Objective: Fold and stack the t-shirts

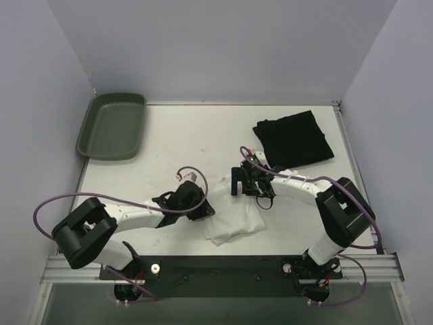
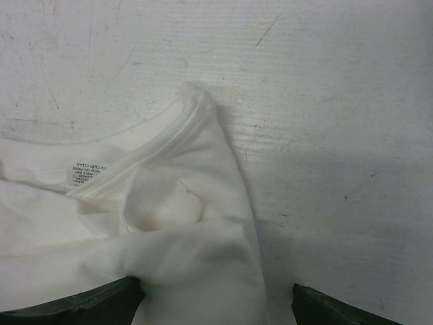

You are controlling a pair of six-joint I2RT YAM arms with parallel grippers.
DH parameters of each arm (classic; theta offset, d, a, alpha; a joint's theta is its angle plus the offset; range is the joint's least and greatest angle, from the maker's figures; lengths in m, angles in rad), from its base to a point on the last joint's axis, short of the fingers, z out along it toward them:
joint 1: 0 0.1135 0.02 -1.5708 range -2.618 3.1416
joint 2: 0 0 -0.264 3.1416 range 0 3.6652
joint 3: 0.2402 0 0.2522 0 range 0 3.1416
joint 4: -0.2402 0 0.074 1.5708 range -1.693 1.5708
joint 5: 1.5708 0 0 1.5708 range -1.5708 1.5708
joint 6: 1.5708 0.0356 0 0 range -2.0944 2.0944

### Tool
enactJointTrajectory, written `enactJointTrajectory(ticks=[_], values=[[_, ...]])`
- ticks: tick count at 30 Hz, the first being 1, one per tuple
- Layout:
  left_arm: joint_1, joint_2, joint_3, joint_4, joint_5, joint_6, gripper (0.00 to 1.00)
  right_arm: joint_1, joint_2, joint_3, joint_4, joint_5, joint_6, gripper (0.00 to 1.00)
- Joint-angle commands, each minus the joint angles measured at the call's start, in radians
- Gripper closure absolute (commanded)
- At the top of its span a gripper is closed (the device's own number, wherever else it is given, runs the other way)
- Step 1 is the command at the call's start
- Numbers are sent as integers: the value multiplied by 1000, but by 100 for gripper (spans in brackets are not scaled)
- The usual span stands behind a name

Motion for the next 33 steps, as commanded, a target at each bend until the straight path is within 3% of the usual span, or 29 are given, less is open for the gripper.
enactJointTrajectory(ticks=[1, 5, 7, 9, 10, 12, 13, 15, 16, 24, 33], values=[[-6, 48, -27, -18, -31, -4, 62, 6, 17, 21, -2, -40, 15, 2], [-4, 68, -25, -1, -29, 1, 68, 12, 43, 34, 12, -65, 28, 3], [-4, 85, -20, 11, -28, 4, 69, 19, 63, 32, 27, -90, 41, 11], [-4, 102, -11, 19, -21, 10, 69, 23, 76, 34, 46, -99, 59, 27], [-6, 108, -5, 22, -18, 12, 69, 28, 93, 38, 46, -102, 62, 41], [-6, 121, 7, 24, -15, 15, 69, 32, 104, 44, 46, -99, 67, 54], [-3, 125, 7, 25, -14, 15, 69, 31, 113, 46, 46, -96, 67, 68], [-3, 131, 13, 31, -6, 15, 69, 34, 116, 49, 40, -91, 68, 83], [-3, 131, 15, 33, -6, 16, 69, 34, 116, 51, 37, -85, 71, 100], [-4, 177, 114, 34, 18, 70, 72, 32, 58, 58, -8, 14, 65, 100], [-1, 260, 435, -76, 43, 163, 78, -66, -84, 146, -138, 102, 9, 100]])
